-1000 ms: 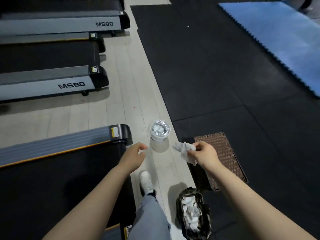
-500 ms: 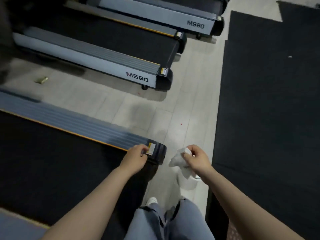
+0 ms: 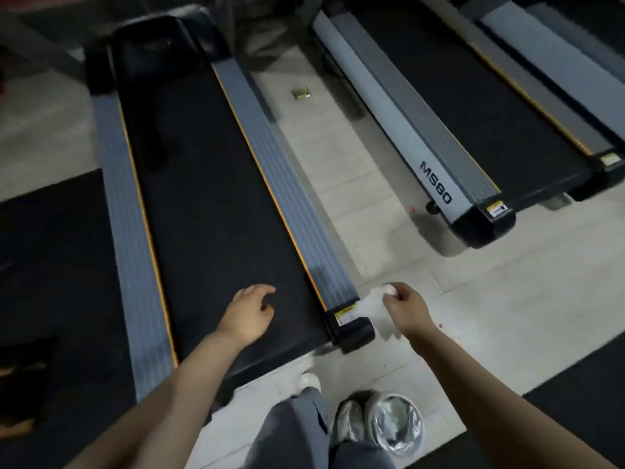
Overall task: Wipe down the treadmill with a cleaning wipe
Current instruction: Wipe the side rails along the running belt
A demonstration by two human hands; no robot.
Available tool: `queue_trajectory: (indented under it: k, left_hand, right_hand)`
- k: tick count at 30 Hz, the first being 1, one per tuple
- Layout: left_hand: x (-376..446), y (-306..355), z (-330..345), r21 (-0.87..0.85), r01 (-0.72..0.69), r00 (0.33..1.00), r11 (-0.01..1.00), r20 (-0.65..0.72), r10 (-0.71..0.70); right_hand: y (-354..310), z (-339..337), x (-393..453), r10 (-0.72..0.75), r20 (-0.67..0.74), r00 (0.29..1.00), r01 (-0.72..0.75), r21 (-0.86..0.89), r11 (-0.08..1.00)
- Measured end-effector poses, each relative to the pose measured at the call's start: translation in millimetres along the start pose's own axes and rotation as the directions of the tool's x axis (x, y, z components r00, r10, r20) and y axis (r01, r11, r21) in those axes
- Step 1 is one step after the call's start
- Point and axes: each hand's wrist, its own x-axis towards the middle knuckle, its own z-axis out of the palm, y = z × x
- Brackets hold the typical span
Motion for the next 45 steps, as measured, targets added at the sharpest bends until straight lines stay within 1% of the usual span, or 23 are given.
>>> queue_trajectory:
  k: [4, 7, 12, 16, 18, 20, 21, 23, 25, 26, 29, 33, 36, 39, 42, 45]
  left_hand:
    - [-4, -3, 1, -0.009, 0.044, 0.997, 0.999, -0.055, -0.044]
    - [2, 6, 3, -0.037, 0.055, 0.996, 0.998, -0.072, -0.057]
    - [17, 31, 8, -0.082, 0.078, 0.995, 0.994, -0.059, -0.083]
    - [45, 62, 11, -0.110, 0.104, 0.991, 0.989, -0.068, -0.111]
    - [62, 78, 14, -0.134, 0.125, 0.988, 0.983, -0.074, -0.135]
    - [83, 101, 17, -0.156, 0.168, 0.980, 0.973, -0.081, -0.182]
    - [94, 114, 18, -0.171, 0.197, 0.973, 0.965, -0.089, -0.215]
    - [122, 146, 21, -0.222, 0.240, 0.954, 0.945, -0.127, -0.272]
    - [150, 185, 26, -0.284, 0.269, 0.929, 0.920, -0.175, -0.325]
    - [165, 204, 29, -0.307, 0.271, 0.922, 0.912, -0.189, -0.338]
    - [202, 262, 37, -0.393, 0.286, 0.912, 0.874, -0.167, -0.374]
    - [240, 322, 36, -0.431, 0.255, 0.917, 0.866, -0.175, -0.357]
    - [271, 344, 21, -0.443, 0.237, 0.906, 0.864, -0.220, -0.361]
    - [302, 354, -2, -0.477, 0.239, 0.893, 0.846, -0.233, -0.384]
    - [334, 361, -31, -0.492, 0.228, 0.873, 0.840, -0.279, -0.400]
    - [376, 365, -69, -0.504, 0.217, 0.848, 0.836, -0.327, -0.417]
  right_hand:
    - [-15, -9, 19, -0.015, 0.047, 0.999, 0.020, -0.103, 0.995]
    - [-26, -14, 29, -0.075, 0.058, 0.995, 0.082, -0.130, 0.988]
    - [-44, -32, 45, -0.096, 0.077, 0.992, 0.106, -0.137, 0.985]
    - [-60, -57, 78, -0.115, 0.116, 0.986, 0.131, -0.136, 0.982]
    - [-68, -74, 103, -0.075, 0.144, 0.987, 0.089, -0.094, 0.992]
    - [-79, -96, 136, -0.062, 0.158, 0.985, 0.073, -0.061, 0.995]
    - [-85, -109, 155, -0.080, 0.169, 0.982, 0.091, -0.057, 0.994]
    - [-100, -141, 194, -0.141, 0.196, 0.970, 0.160, -0.083, 0.984]
    - [-112, -179, 233, -0.185, 0.230, 0.955, 0.221, -0.144, 0.964]
    - [-117, -198, 251, -0.196, 0.238, 0.951, 0.238, -0.163, 0.957]
    - [-126, -249, 303, -0.214, 0.240, 0.947, 0.257, -0.163, 0.953]
    - [-148, -291, 355, -0.201, 0.240, 0.950, 0.246, -0.175, 0.953]
    - [-172, -300, 387, -0.209, 0.287, 0.935, 0.260, -0.151, 0.954]
    - [-197, -300, 417, -0.198, 0.329, 0.923, 0.264, -0.168, 0.950]
    - [-229, -292, 449, -0.208, 0.361, 0.909, 0.284, -0.173, 0.943]
    - [-268, -276, 491, -0.246, 0.400, 0.883, 0.320, -0.130, 0.938]
